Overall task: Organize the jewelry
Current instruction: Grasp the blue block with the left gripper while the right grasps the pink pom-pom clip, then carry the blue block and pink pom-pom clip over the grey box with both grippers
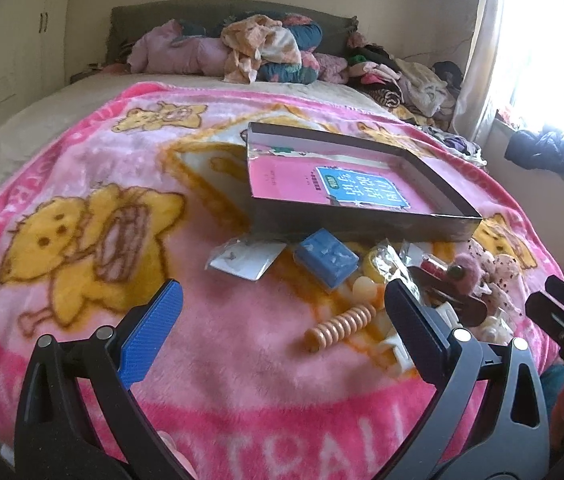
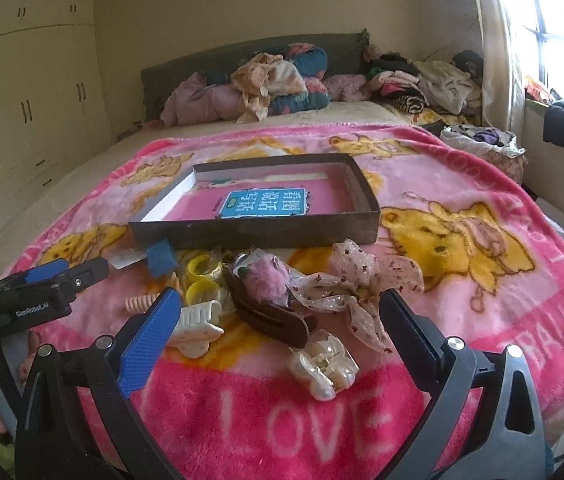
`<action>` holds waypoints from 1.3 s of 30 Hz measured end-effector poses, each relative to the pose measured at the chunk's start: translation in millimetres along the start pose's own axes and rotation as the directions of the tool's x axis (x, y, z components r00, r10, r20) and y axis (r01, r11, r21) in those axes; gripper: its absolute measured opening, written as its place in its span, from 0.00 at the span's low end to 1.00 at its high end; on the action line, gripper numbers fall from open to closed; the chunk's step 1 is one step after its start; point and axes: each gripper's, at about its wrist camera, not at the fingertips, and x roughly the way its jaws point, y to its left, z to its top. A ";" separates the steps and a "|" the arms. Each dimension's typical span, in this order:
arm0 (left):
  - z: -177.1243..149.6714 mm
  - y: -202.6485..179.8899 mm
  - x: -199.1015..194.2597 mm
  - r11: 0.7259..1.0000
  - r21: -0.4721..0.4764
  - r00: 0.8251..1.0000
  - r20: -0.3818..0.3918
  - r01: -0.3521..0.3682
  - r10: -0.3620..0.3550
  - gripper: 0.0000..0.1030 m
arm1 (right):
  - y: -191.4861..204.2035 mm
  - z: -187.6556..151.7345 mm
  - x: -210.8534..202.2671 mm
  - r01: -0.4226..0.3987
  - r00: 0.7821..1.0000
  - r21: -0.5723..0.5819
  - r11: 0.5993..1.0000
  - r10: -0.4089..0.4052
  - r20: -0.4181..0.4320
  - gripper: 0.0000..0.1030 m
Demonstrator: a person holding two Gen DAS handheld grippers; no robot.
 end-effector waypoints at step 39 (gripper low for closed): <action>16.8 -13.5 70.5 0.988 -0.058 0.975 -0.163 0.146 -0.153 0.30 | -27.6 15.4 56.5 -0.214 0.974 0.044 0.976 0.217 -0.070 0.31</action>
